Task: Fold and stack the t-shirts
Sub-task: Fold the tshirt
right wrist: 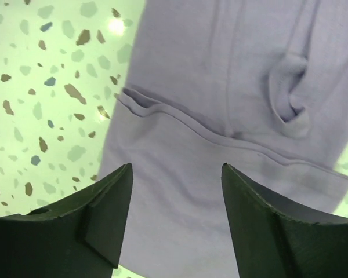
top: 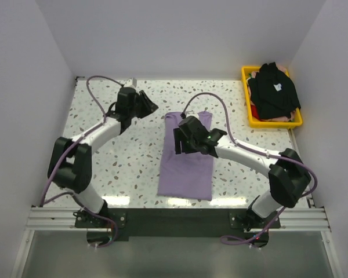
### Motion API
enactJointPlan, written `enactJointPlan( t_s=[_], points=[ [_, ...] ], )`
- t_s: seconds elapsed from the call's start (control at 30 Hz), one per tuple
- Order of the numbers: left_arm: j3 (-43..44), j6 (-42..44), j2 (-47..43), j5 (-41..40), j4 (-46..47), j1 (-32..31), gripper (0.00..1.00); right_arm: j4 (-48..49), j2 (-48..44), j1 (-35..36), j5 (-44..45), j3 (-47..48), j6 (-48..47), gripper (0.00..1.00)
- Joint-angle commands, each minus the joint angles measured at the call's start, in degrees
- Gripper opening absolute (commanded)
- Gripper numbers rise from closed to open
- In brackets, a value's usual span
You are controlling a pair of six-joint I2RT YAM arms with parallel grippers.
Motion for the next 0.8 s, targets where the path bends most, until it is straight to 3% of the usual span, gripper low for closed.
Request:
enactJointPlan(
  t_s=[0.0, 0.1, 0.3, 0.63, 0.67, 0.77],
  points=[
    [7.4, 5.2, 9.0, 10.4, 6.2, 0.7, 0.38, 2.3, 4.5, 2.0, 4.0, 5.7, -0.4, 0.65],
    [13.9, 8.7, 17.8, 13.1, 5.3, 1.0, 0.37, 3.2, 9.3, 2.3, 6.7, 9.6, -1.2, 0.63],
    [19.7, 14.1, 25.0, 16.0, 4.1, 1.4, 0.37, 4.1, 19.2, 2.7, 9.8, 17.8, -1.9, 0.54],
    [18.4, 14.9, 26.7, 17.9, 6.5, 2.2, 0.51, 1.3, 31.6, 2.8, 12.9, 28.0, -2.8, 0.54],
    [18.0, 14.7, 26.7, 18.5, 7.5, 2.2, 0.51, 1.1, 32.7, 2.6, 13.1, 28.6, -3.1, 0.51],
    [17.2, 14.1, 27.0, 18.8, 8.5, 2.2, 0.51, 1.2, 33.2, 2.6, 13.0, 28.1, -4.3, 0.24]
  ],
)
